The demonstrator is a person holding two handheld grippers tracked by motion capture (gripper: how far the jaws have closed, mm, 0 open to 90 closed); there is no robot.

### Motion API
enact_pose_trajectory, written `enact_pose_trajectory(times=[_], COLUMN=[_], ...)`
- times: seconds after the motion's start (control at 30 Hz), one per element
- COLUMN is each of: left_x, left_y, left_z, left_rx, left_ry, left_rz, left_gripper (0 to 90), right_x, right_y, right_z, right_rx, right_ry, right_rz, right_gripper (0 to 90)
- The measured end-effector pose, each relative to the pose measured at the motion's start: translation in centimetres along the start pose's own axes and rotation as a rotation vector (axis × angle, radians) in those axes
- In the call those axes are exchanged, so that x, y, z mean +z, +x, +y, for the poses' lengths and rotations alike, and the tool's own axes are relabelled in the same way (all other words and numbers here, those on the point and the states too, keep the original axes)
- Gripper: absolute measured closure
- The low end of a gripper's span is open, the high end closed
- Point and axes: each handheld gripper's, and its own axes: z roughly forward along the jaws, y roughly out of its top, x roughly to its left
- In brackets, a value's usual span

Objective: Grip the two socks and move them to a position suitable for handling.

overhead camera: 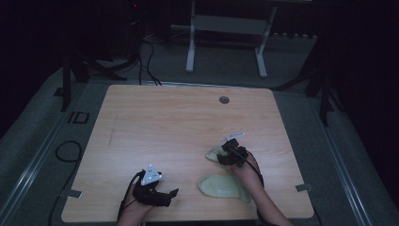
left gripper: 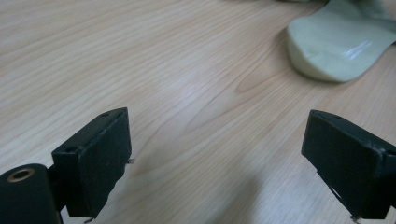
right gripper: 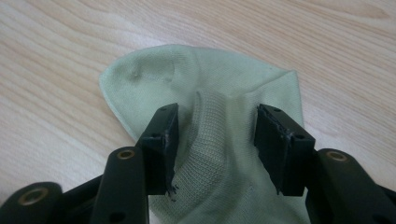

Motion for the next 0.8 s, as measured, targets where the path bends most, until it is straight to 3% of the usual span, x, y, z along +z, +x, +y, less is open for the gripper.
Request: enact_pose_trajectory(times=[0.23, 0.3, 0.43, 0.53, 0.57, 0.6, 0.63, 0.7, 0.8], left_x=[0.6, 0.8, 1.4, 1.7, 2.0, 2.3, 2.6, 3.3, 5.2], left_y=[-0.5, -0.6, -1.0, -1.2, -1.2, -1.2, -1.3, -1.6, -2.3], left_z=[0.8, 1.2, 2.7, 3.7, 4.7, 5.2, 5.8, 6.7, 8.5], left_rx=[0.026, 0.036, 0.110, 0.140, 0.160, 0.175, 0.199, 0.232, 0.275], left_ry=[0.007, -0.001, -0.021, -0.038, -0.049, -0.056, -0.059, -0.046, -0.022], left_rz=[-0.006, -0.020, 0.002, 0.005, -0.014, -0.029, -0.034, -0.051, -0.079], left_gripper=[9.2, 10.1, 16.4, 31.8, 31.8, 45.9, 51.8, 65.8, 77.5], right_x=[0.3, 0.0, -1.4, -2.2, -2.5, -2.8, -2.9, -2.9, -2.5], right_y=[0.4, 0.2, 0.1, 0.2, 0.3, 0.5, 0.7, 1.0, 1.2], right_z=[0.4, 0.5, 0.2, 0.0, -0.2, -0.5, -0.6, -0.9, -1.5], right_rx=[0.000, 0.000, -0.022, -0.061, -0.078, -0.104, -0.116, -0.135, -0.152], right_ry=[-0.007, 0.000, -0.030, -0.031, -0.030, -0.025, -0.020, -0.013, 0.003], right_rz=[-0.001, 0.023, 0.036, 0.046, 0.049, 0.068, 0.070, 0.078, 0.084], right_gripper=[43.9, 42.4, 45.9, 52.6, 58.6, 62.3, 64.8, 66.0, 66.9])
